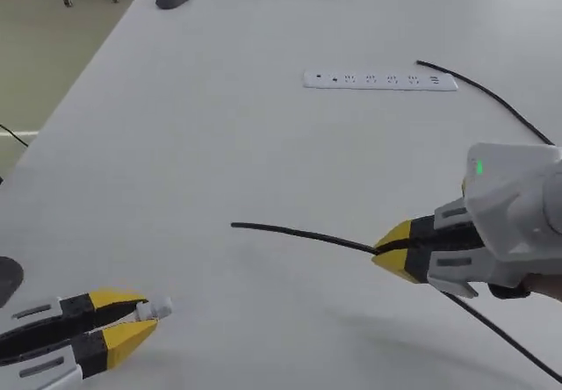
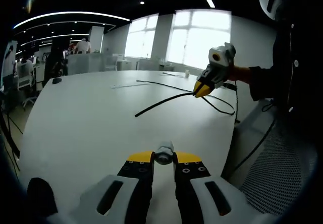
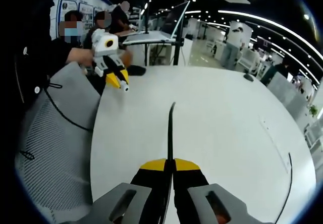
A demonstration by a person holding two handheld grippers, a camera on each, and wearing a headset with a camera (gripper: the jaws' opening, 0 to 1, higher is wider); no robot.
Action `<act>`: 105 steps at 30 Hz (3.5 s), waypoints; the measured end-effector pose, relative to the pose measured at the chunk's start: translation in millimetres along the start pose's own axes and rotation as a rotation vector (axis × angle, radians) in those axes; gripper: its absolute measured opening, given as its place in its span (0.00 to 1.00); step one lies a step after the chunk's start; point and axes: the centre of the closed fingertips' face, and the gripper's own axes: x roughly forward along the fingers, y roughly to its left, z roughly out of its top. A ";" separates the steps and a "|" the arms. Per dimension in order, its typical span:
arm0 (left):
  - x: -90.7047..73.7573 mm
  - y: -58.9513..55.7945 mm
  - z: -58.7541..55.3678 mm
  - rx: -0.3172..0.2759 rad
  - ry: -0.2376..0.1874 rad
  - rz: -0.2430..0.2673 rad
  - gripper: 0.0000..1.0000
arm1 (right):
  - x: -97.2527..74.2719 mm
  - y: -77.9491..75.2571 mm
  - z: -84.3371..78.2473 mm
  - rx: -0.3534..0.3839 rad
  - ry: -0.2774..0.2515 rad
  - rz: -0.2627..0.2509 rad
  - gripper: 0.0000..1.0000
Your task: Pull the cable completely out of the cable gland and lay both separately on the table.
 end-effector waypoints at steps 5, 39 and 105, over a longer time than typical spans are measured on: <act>-15.6 11.5 -10.0 -0.058 -0.039 0.080 0.15 | 36.4 -1.0 35.2 0.003 -0.049 -0.006 0.00; -44.0 69.9 -63.5 -0.163 -0.091 0.353 0.15 | 210.0 49.5 85.6 0.014 -0.044 0.119 0.00; 7.4 11.0 32.6 -0.221 -0.172 0.184 0.99 | -23.6 -23.0 -61.0 0.625 0.011 -0.353 1.00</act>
